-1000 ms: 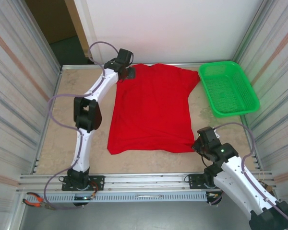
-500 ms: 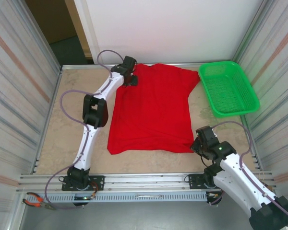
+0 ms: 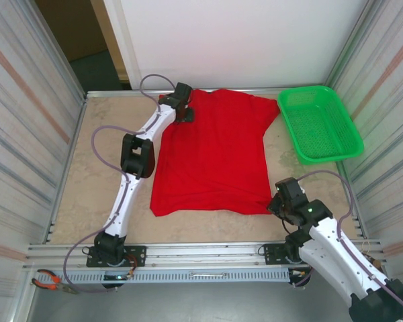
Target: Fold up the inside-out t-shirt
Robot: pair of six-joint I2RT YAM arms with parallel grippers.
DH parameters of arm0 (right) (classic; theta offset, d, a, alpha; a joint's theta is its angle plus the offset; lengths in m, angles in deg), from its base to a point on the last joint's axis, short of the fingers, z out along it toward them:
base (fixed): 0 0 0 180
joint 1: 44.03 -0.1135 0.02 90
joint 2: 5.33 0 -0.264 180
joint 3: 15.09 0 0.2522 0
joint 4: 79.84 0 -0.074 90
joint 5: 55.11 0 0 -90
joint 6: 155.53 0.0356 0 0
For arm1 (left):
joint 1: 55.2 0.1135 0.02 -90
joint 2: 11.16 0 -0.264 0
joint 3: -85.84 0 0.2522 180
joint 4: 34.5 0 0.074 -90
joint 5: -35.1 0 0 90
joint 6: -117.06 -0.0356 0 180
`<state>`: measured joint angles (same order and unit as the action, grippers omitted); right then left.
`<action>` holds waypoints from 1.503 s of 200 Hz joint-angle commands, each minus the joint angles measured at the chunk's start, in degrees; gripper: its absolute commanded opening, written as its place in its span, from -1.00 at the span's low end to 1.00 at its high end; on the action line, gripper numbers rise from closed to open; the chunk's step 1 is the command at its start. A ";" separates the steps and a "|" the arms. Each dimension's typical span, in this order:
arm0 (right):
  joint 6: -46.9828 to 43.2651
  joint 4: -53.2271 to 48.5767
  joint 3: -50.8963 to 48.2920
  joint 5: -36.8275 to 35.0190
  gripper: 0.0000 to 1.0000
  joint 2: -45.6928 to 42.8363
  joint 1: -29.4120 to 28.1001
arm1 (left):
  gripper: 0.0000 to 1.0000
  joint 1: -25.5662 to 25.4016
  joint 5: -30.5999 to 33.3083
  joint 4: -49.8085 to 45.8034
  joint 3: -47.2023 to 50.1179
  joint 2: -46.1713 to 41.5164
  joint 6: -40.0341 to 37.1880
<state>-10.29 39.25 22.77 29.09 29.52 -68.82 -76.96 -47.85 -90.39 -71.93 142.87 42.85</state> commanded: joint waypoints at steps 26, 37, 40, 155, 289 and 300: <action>0.14 -4.72 2.72 -1.39 -1.00 -2.04 -0.43 | -0.64 0.81 -0.75 -0.29 -1.27 1.15 1.42; 0.22 -5.13 2.91 -1.49 -1.00 -2.13 -0.43 | -0.94 0.84 -0.59 -0.11 -0.58 0.64 1.86; 0.20 -5.29 2.95 -1.49 -1.00 -2.22 -0.43 | -1.00 0.84 -0.48 -0.08 -0.32 0.39 2.07; -1.19 -1.23 2.23 0.32 -1.00 2.20 -0.47 | -1.00 15.25 -8.88 23.45 42.57 -31.02 25.69; -1.19 0.99 2.54 1.01 -1.00 3.82 -1.98 | 0.47 28.97 -17.28 33.53 67.38 -46.81 31.98; -1.03 1.26 2.71 0.67 -1.00 4.07 -2.31 | 0.47 27.43 -18.26 30.69 66.16 -48.44 29.30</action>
<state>-10.71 39.94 24.24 30.38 33.28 -70.29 -47.19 -63.31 -54.91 -3.21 99.84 77.98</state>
